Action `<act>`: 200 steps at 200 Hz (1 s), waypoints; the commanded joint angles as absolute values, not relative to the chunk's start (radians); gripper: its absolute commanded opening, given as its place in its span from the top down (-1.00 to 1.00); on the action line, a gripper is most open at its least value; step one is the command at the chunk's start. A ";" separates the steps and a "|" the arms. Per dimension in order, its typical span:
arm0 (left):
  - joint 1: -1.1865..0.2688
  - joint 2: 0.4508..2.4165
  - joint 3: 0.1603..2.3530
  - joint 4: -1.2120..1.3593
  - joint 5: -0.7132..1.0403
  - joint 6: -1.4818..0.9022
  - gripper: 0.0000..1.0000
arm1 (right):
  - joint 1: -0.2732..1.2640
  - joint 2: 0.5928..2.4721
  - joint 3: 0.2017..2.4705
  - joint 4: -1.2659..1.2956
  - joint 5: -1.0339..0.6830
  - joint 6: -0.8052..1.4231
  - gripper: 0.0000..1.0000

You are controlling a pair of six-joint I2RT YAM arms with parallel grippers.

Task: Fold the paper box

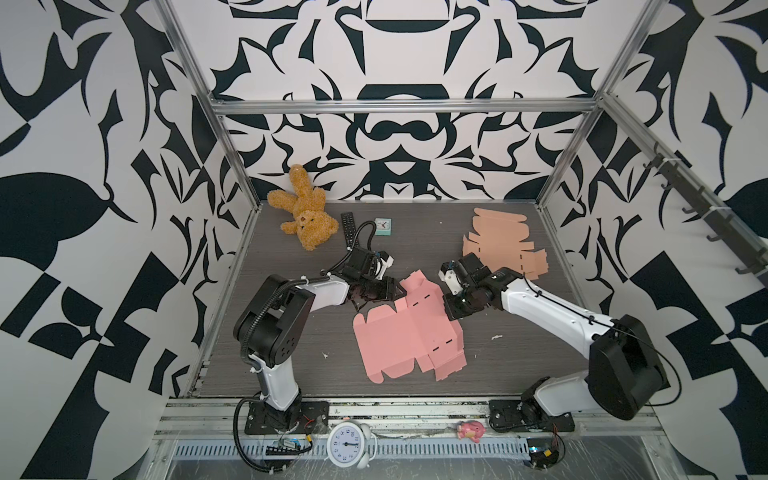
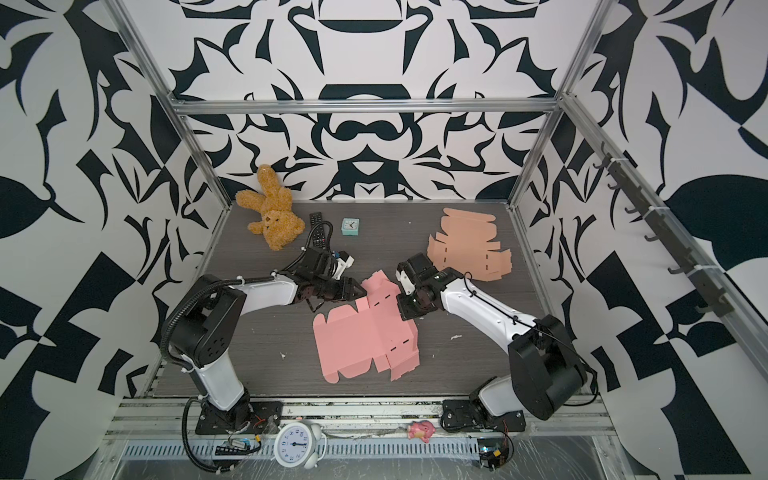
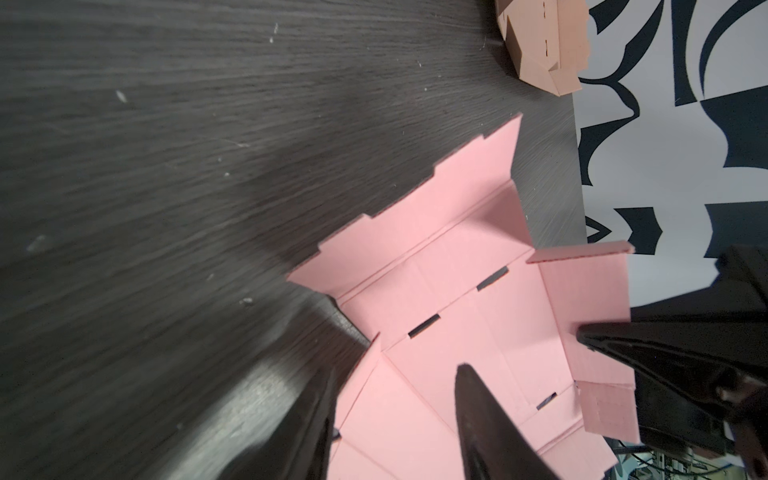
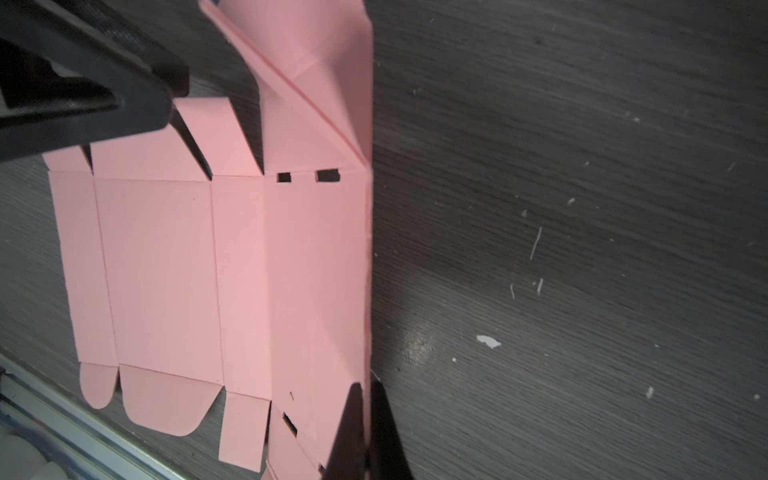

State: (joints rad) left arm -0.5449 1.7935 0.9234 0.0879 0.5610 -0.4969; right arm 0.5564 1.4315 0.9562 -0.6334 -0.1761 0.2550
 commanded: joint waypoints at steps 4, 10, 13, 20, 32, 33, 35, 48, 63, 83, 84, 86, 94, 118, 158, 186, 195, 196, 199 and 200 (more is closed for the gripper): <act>-0.570 1.765 0.892 0.064 0.578 -0.492 0.04 | 0.560 1.428 0.999 -0.608 -0.154 0.243 0.93; -0.573 1.760 0.888 0.064 0.576 -0.494 0.05 | 0.560 1.428 0.999 -0.609 -0.152 0.244 0.93; -0.575 1.758 0.886 0.064 0.577 -0.494 0.05 | 0.560 1.427 0.999 -0.609 -0.151 0.244 0.93; -0.578 1.750 0.879 0.064 0.574 -0.497 0.05 | 0.560 1.426 1.000 -0.611 -0.148 0.243 0.94; -0.587 1.733 0.867 0.064 0.573 -0.501 0.06 | 0.560 1.422 1.000 -0.615 -0.145 0.241 0.93; -0.587 1.732 0.866 0.064 0.572 -0.502 0.06 | 0.560 1.421 0.999 -0.615 -0.144 0.241 0.94; -0.589 1.729 0.864 0.064 0.570 -0.502 0.06 | 0.561 1.421 1.000 -0.616 -0.143 0.241 0.94; -0.598 1.709 0.853 0.064 0.567 -0.505 0.06 | 0.560 1.417 0.999 -0.620 -0.140 0.241 0.94; -0.607 1.694 0.843 0.061 0.559 -0.506 0.07 | 0.561 1.413 1.000 -0.620 -0.137 0.240 0.94; -0.612 1.683 0.833 0.061 0.557 -0.510 0.07 | 0.560 1.411 1.003 -0.620 -0.138 0.239 0.94; -0.612 1.683 0.832 0.061 0.558 -0.510 0.07 | 0.560 1.411 1.003 -0.621 -0.138 0.239 0.94; -0.613 1.682 0.831 0.062 0.558 -0.511 0.07 | 0.560 1.411 1.003 -0.622 -0.139 0.239 0.94; -0.615 1.677 0.828 0.063 0.558 -0.514 0.07 | 0.560 1.411 1.004 -0.624 -0.139 0.238 0.94; -0.632 1.660 0.820 0.064 0.555 -0.521 0.07 | 0.561 1.410 1.004 -0.625 -0.138 0.235 0.94; -0.661 1.654 0.808 0.076 0.553 -0.540 0.08 | 0.560 1.410 1.008 -0.627 -0.139 0.232 0.94; -0.670 1.660 0.803 0.092 0.546 -0.548 0.08 | 0.561 1.416 1.009 -0.629 -0.133 0.222 0.94; -0.670 1.661 0.802 0.095 0.543 -0.548 0.08 | 0.562 1.420 1.011 -0.633 -0.130 0.215 0.94; -0.670 1.661 0.802 0.095 0.543 -0.548 0.08 | 0.563 1.420 1.013 -0.635 -0.129 0.214 0.94; -0.670 1.660 0.802 0.095 0.543 -0.549 0.08 | 0.563 1.422 1.015 -0.638 -0.125 0.211 0.94; -0.670 1.659 0.801 0.096 0.543 -0.549 0.08 | 0.563 1.422 1.015 -0.638 -0.125 0.211 0.94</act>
State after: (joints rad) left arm -0.6655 1.6798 0.8238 0.0879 0.5430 -0.5354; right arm 0.5579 1.4315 0.9680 -0.6460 -0.1516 0.2325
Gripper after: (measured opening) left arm 0.459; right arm 0.041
